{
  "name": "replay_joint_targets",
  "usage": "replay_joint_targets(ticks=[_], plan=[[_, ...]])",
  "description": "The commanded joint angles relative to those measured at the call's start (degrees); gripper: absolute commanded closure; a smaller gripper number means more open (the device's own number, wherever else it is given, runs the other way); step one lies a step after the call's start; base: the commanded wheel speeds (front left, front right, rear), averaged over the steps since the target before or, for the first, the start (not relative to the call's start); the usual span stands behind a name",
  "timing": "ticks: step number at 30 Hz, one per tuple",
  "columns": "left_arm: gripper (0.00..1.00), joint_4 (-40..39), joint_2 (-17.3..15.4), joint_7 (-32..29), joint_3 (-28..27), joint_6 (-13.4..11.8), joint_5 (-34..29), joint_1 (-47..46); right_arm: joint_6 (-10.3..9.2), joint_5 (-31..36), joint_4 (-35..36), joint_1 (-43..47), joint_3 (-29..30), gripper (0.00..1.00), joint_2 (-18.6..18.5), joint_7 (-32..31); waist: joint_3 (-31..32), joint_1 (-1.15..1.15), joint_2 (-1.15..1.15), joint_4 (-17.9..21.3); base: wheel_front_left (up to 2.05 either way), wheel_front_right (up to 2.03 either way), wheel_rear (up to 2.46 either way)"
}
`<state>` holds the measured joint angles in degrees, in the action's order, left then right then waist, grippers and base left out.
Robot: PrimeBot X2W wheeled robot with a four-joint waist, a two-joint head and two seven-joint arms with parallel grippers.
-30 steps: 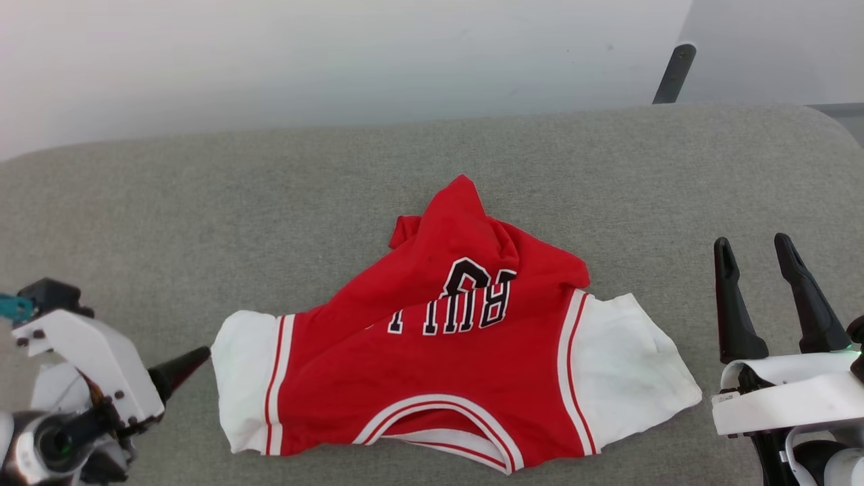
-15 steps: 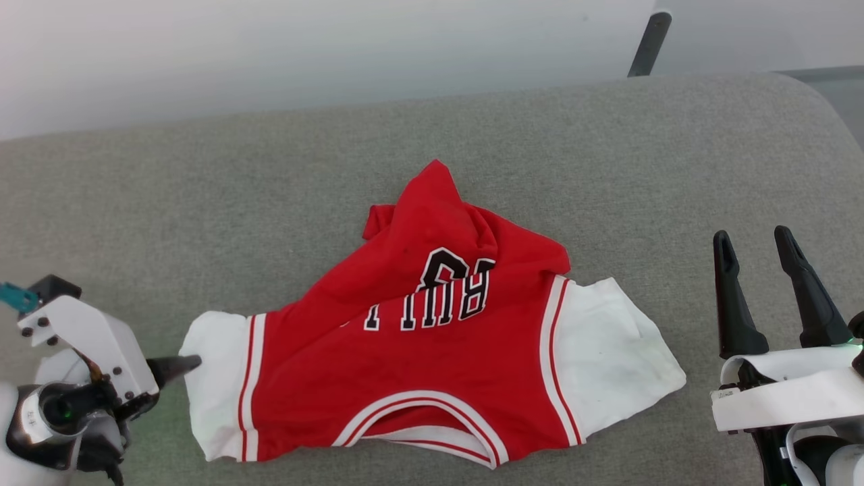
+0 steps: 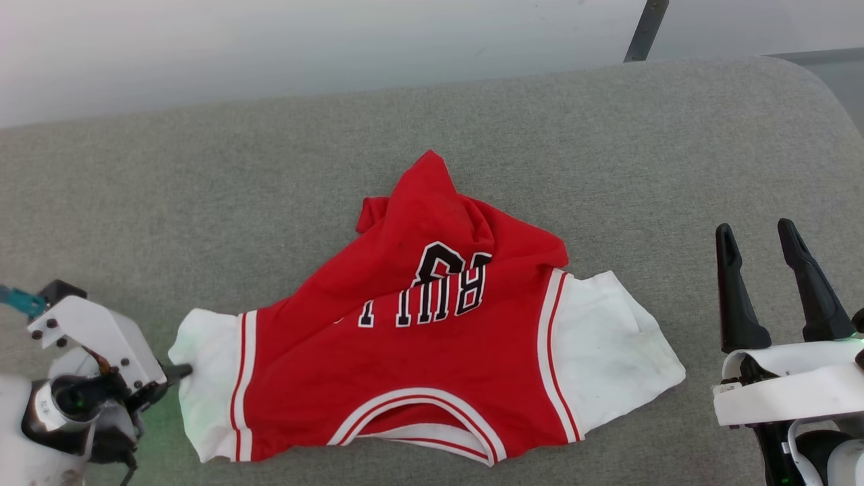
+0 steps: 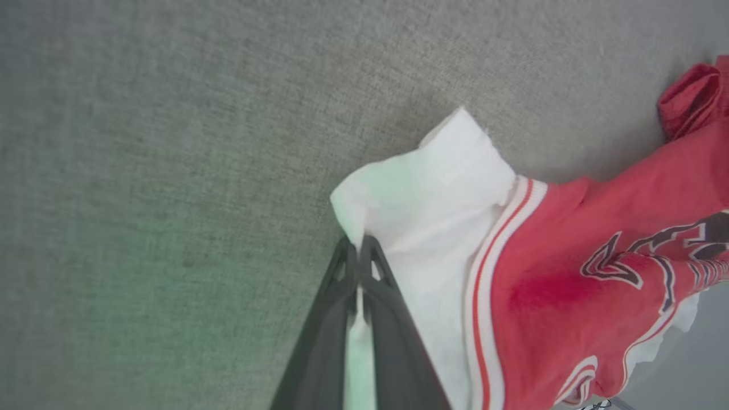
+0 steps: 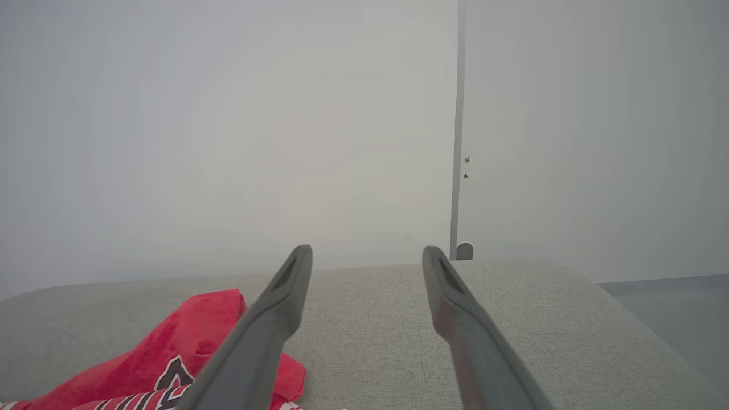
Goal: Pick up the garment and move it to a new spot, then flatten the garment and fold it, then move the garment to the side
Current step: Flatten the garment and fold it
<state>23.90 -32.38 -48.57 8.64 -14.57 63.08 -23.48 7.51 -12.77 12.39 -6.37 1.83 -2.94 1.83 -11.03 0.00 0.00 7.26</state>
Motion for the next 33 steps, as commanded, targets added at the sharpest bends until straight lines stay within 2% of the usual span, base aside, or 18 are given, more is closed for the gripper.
replay_joint_targets(ticks=[1, 6, 12, 17, 23, 27, 30, 33], plan=[[1.00, 0.3, 0.0, 0.7, -0.5, 0.7, 0.2, -1.0, -0.04, 0.2, -0.1, -0.6, 0.1, 0.00, 0.1, 0.3, 0.0, 0.00, 0.00, -0.1, 0.00, 0.00, 0.00], [1.00, 0.0, -1.0, 1.2, -1.3, 1.4, 0.4, -1.7, -0.04, 0.3, -0.2, -0.3, 0.5, 0.00, 0.1, 0.3, 0.2, 0.00, 0.00, -0.6, 0.00, 0.00, 0.00], [1.00, -2.7, -2.9, 0.0, -1.8, 0.7, 0.3, -0.8, -0.04, 0.2, -0.3, 0.1, 0.6, 0.00, 0.1, 0.3, 0.6, 0.00, 0.00, -1.4, 0.00, 0.00, 0.00], [1.00, -6.1, -5.0, -1.0, -2.7, -1.5, 0.0, 1.6, -0.04, 0.2, -0.4, 0.4, 0.8, 0.00, 0.1, 0.4, 0.9, 0.00, 0.00, -2.2, 0.00, 0.00, 0.00], [1.00, -9.7, -7.1, -2.1, -3.6, -5.7, -0.5, 5.6, -0.04, -0.1, -0.6, 0.4, 0.6, 0.00, 0.1, 0.5, 0.9, 0.00, 0.00, -2.9, 0.00, 0.00, 0.00], [1.00, -10.9, -7.3, -2.1, -4.5, -8.2, -0.4, 8.4, -0.04, -0.3, -0.9, 0.1, 0.4, 0.00, 0.1, 0.6, 0.8, 0.00, 0.00, -2.9, 0.00, 0.00, 0.00], [1.00, -11.6, -6.5, -1.6, -4.9, -8.7, 0.2, 10.5, -0.04, -0.4, -1.2, 0.0, 0.4, 0.00, 0.1, 0.6, 0.7, 0.00, 0.00, -2.8, 0.00, 0.00, 0.00], [1.00, -12.0, -6.3, -0.6, -5.0, -8.1, -0.1, 12.0, -0.04, -0.4, -1.4, 0.0, 0.5, 0.00, 0.1, 0.6, 0.7, 0.00, 0.00, -2.6, 0.00, 0.00, 0.00]])
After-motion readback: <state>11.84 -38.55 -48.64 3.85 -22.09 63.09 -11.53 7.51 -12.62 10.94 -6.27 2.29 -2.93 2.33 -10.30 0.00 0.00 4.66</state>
